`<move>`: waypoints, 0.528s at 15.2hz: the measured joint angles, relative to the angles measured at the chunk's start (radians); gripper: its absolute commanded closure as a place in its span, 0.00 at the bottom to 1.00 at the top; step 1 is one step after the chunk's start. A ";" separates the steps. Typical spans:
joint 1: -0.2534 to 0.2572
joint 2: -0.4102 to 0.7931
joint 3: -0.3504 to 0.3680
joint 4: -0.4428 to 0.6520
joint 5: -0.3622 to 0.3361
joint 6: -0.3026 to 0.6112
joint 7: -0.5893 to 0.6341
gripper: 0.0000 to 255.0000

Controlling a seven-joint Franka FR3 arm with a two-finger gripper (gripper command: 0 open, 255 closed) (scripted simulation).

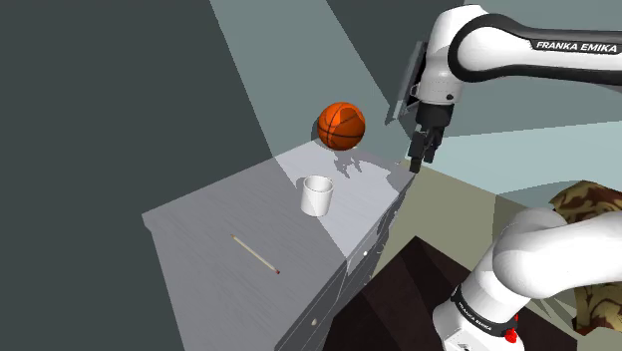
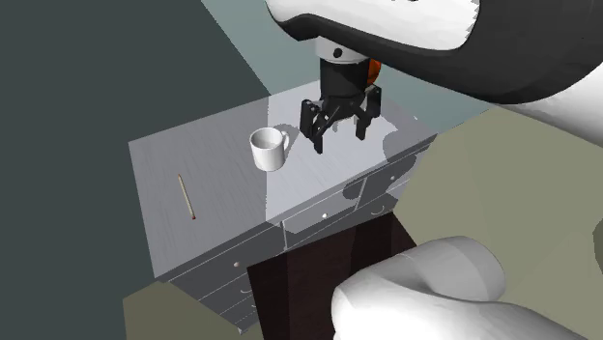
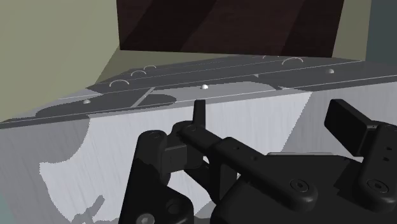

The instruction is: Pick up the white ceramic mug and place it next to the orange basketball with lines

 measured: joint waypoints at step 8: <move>0.023 0.127 0.068 -0.039 0.046 0.230 0.082 0.00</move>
